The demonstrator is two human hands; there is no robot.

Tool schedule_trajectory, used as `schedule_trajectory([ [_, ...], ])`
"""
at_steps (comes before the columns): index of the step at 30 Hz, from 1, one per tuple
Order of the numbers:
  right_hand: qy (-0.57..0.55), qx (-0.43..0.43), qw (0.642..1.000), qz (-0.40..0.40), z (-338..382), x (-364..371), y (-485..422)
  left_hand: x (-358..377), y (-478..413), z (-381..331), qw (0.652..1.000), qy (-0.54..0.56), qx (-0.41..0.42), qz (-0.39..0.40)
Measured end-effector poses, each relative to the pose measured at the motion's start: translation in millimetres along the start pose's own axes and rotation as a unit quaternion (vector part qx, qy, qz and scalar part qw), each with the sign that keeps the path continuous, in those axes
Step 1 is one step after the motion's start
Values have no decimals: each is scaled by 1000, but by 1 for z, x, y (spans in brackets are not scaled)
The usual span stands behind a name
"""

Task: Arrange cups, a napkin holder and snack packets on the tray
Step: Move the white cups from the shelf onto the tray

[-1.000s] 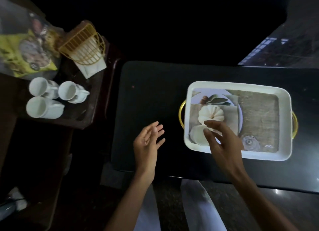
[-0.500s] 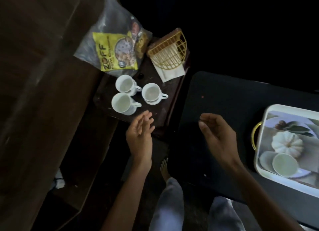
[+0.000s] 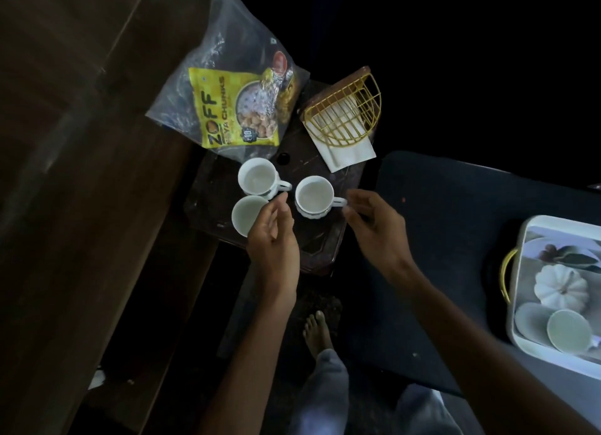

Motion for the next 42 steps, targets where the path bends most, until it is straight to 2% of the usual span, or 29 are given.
schedule_trajectory([
  [14, -39, 23, 999, -28, -7, 19, -13, 11, -8, -11, 998, -62, 15, 27],
  [22, -54, 2, 997, -61, -5, 7, -11, 15, 3, -18, 998, -42, 25, 28],
  [34, -95, -17, 990, -103, -5, -83, 32, 67, 61, -21, 997, 19, 5, 75],
  [42, -88, -20, 988, -124, -18, -166, 66, 130, 125, -15, 992, -4, 15, 128],
])
Point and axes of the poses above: each hand's wrist, its own y-axis away from the middle knuckle, its own x-axis out of the palm, z = x × y, the point moved 6 cm from there along -y, towards the middle knuckle, and after that the axes turned 13 degrees about -y, right-handed, at the moved point
